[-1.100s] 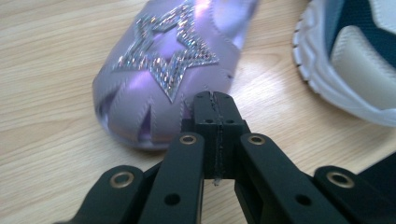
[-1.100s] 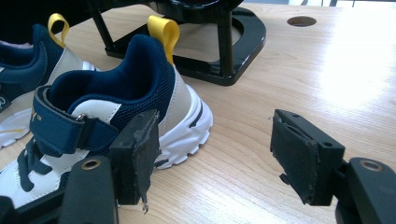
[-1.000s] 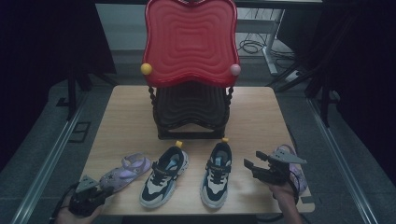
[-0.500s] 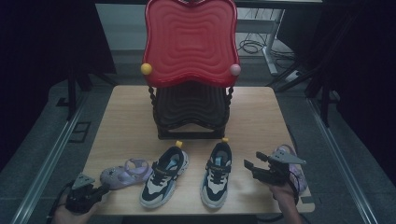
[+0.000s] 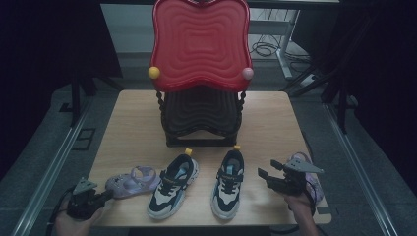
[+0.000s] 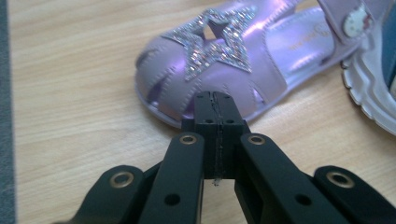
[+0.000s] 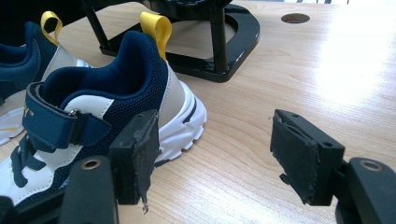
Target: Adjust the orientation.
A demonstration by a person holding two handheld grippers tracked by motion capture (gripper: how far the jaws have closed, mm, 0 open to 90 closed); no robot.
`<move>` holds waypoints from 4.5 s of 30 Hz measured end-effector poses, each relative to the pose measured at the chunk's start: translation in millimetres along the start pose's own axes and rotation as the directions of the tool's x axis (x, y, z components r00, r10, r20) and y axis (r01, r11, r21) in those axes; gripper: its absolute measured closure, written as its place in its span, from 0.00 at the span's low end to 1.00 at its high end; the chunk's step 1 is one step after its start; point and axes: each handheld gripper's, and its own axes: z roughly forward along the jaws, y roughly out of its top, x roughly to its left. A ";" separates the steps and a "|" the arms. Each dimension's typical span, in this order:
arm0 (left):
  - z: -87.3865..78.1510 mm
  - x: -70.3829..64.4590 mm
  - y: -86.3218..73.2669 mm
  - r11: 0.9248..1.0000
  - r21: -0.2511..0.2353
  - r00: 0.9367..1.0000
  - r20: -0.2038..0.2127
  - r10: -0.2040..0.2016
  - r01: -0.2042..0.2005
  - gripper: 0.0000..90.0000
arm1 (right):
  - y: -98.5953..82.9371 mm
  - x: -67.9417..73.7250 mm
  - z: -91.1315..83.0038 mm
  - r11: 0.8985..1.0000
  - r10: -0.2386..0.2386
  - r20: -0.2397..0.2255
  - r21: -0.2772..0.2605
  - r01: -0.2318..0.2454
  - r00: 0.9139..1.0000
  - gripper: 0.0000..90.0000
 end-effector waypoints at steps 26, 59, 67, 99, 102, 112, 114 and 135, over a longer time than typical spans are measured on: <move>16.2 22.3 8.2 0.999 0.025 0.998 -0.051 -0.025 0.026 1.00 | -1.7 -0.6 -0.1 1.000 0.002 0.002 0.006 -0.002 1.000 0.37; 39.3 31.8 47.5 0.999 0.039 1.000 0.017 0.014 -0.015 1.00 | -3.5 -0.4 2.8 1.000 0.002 0.001 0.017 -0.002 1.000 0.37; 44.3 34.9 57.8 0.999 0.037 0.999 0.030 0.012 -0.013 1.00 | -3.9 -0.3 3.1 1.000 0.003 0.001 0.019 -0.003 1.000 0.37; 70.4 29.6 91.5 0.990 0.087 0.986 0.136 0.101 -0.113 0.98 | -6.6 -2.0 5.4 0.999 0.010 0.003 0.031 -0.010 1.000 0.37; 68.9 31.5 90.2 0.992 0.074 0.987 0.133 0.092 -0.103 0.92 | -6.9 -2.4 5.7 0.999 0.008 0.006 0.033 -0.009 1.000 0.37; 26.5 22.7 90.6 0.992 -0.127 0.993 0.117 0.013 0.002 0.59 | -5.3 -0.9 3.1 0.999 0.035 -0.025 0.019 -0.035 0.999 0.37; 21.9 20.3 90.9 0.989 -0.145 0.992 0.124 0.010 0.008 0.55 | -5.7 -1.4 3.5 0.999 0.034 -0.020 0.023 -0.033 0.999 0.37; -26.8 -17.6 86.4 0.967 -0.256 0.987 0.156 0.025 0.016 0.49 | -8.7 -2.4 1.6 0.999 0.021 0.000 0.032 -0.021 1.000 0.37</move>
